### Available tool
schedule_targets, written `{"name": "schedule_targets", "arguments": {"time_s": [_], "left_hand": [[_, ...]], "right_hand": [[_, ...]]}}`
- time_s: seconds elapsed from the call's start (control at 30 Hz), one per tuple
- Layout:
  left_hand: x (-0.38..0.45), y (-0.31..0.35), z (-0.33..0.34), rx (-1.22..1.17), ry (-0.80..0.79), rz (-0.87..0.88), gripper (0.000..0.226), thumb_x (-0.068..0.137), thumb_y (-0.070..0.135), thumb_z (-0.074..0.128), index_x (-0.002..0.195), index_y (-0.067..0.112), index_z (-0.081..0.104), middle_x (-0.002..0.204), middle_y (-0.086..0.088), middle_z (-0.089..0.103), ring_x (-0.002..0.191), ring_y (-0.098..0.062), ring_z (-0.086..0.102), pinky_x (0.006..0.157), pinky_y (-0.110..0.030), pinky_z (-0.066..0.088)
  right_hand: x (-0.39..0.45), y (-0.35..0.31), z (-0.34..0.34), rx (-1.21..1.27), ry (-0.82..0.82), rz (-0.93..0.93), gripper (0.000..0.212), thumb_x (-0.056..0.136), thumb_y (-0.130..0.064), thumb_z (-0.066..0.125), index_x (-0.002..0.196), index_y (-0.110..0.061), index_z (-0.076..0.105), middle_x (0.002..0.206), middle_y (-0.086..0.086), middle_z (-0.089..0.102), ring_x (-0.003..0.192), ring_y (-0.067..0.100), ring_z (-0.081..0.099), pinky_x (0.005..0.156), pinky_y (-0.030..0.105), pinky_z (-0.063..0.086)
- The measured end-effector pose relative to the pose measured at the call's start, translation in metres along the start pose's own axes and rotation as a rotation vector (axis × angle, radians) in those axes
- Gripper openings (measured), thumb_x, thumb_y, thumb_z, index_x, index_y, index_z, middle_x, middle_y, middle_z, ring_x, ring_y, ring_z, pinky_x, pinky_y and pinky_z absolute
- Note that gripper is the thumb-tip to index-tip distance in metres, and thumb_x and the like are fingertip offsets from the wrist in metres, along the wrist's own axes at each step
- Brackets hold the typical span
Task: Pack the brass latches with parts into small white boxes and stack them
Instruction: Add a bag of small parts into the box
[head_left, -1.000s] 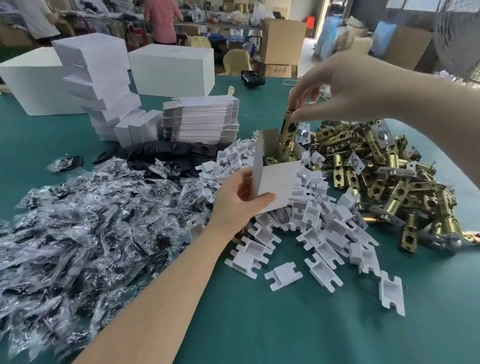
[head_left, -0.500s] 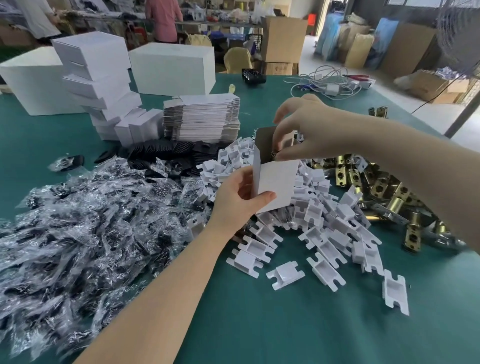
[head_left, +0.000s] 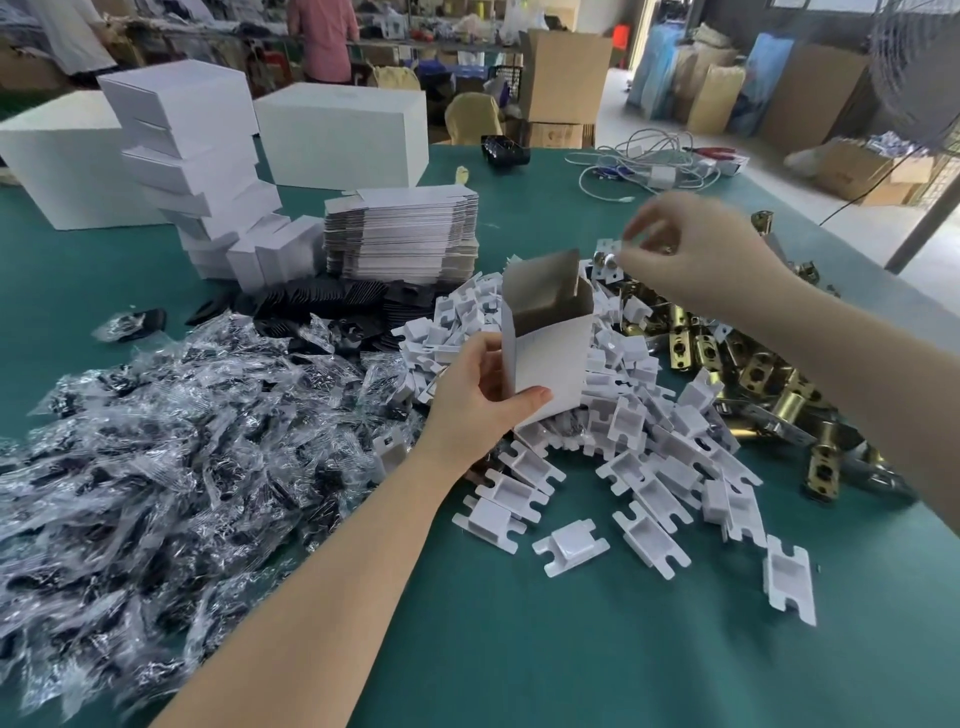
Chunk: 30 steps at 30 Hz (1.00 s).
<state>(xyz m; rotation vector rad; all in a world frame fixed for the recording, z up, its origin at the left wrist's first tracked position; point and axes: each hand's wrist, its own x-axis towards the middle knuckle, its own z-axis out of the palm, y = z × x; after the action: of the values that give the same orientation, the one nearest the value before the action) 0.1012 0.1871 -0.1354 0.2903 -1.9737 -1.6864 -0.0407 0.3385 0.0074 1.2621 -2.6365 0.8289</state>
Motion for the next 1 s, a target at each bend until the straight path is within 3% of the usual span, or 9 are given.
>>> {"name": "schedule_targets", "arguments": {"time_s": [0.1,0.2,0.37,0.43,0.53,0.67,0.83,0.9,1.0], "left_hand": [[0.0,0.0,0.001,-0.004,0.005,-0.022,0.047,0.076,0.007,0.084,0.104,0.031,0.055,0.101,0.009,0.073,0.094,-0.006,0.07,0.077,-0.02,0.056],[0.001,0.0,0.0,-0.007,0.002,-0.019,0.046,0.076,0.008,0.084,0.103,0.031,0.056,0.099,0.007,0.073,0.092,-0.008,0.07,0.079,-0.023,0.058],[0.0,0.0,0.0,-0.006,-0.006,-0.01,0.045,0.075,0.011,0.084,0.102,0.033,0.055,0.101,0.007,0.073,0.095,-0.009,0.07,0.083,-0.028,0.059],[0.0,0.0,0.0,-0.011,-0.009,-0.012,0.045,0.074,0.013,0.083,0.102,0.034,0.054,0.102,0.007,0.074,0.095,-0.01,0.071,0.084,-0.028,0.058],[0.0,0.0,0.0,-0.012,-0.011,-0.019,0.045,0.075,0.012,0.083,0.101,0.033,0.054,0.102,0.006,0.074,0.096,-0.009,0.071,0.084,-0.029,0.059],[0.0,0.0,0.0,-0.028,-0.016,-0.033,0.045,0.077,0.007,0.083,0.102,0.031,0.054,0.102,0.006,0.074,0.095,-0.009,0.071,0.081,-0.024,0.058],[0.001,0.0,0.001,-0.02,-0.006,-0.039,0.045,0.077,0.005,0.082,0.102,0.03,0.054,0.104,0.005,0.074,0.096,-0.009,0.07,0.083,-0.026,0.058],[0.0,0.0,0.001,-0.015,-0.003,-0.038,0.045,0.076,0.005,0.083,0.102,0.029,0.054,0.104,0.005,0.073,0.097,-0.009,0.07,0.083,-0.026,0.058],[0.0,-0.001,0.001,-0.019,-0.003,-0.032,0.045,0.076,0.005,0.083,0.102,0.028,0.054,0.105,0.005,0.074,0.097,-0.009,0.07,0.084,-0.026,0.058]], "right_hand": [[-0.014,0.027,0.01,-0.405,-0.445,0.146,0.03,0.093,-0.035,0.061,0.117,-0.017,0.063,0.117,0.001,0.066,0.086,0.01,0.059,0.082,0.026,0.055],[-0.033,0.033,0.026,-0.47,-0.74,0.15,0.04,0.09,-0.055,0.058,0.112,-0.023,0.068,0.117,-0.007,0.068,0.092,0.006,0.06,0.093,0.026,0.051],[-0.042,0.034,0.044,-0.542,-0.624,0.211,0.052,0.078,-0.078,0.052,0.098,-0.033,0.07,0.099,-0.013,0.069,0.096,0.012,0.062,0.099,0.046,0.045],[-0.043,0.036,0.05,-0.516,-0.579,0.239,0.051,0.08,-0.076,0.054,0.098,-0.03,0.069,0.097,-0.01,0.07,0.093,0.013,0.063,0.094,0.041,0.046],[-0.04,0.039,0.046,-0.307,-0.542,0.236,0.036,0.084,-0.059,0.065,0.093,-0.025,0.072,0.085,-0.009,0.071,0.075,0.006,0.064,0.066,0.023,0.051],[-0.035,0.04,0.029,-0.134,-0.485,0.231,0.02,0.082,-0.048,0.071,0.084,-0.029,0.067,0.08,-0.013,0.068,0.069,0.001,0.061,0.056,0.011,0.044],[-0.023,0.021,-0.007,-0.038,-0.12,0.157,0.024,0.067,-0.055,0.071,0.07,-0.033,0.065,0.069,-0.01,0.068,0.062,0.006,0.063,0.048,0.013,0.05],[-0.018,0.014,-0.018,-0.047,-0.178,0.18,0.029,0.063,-0.059,0.071,0.071,-0.032,0.067,0.068,-0.007,0.07,0.067,0.011,0.066,0.062,0.027,0.057],[-0.015,0.012,-0.019,-0.074,-0.333,0.258,0.026,0.076,-0.05,0.073,0.082,-0.025,0.07,0.061,-0.008,0.07,0.064,0.008,0.067,0.06,0.023,0.051]]}}
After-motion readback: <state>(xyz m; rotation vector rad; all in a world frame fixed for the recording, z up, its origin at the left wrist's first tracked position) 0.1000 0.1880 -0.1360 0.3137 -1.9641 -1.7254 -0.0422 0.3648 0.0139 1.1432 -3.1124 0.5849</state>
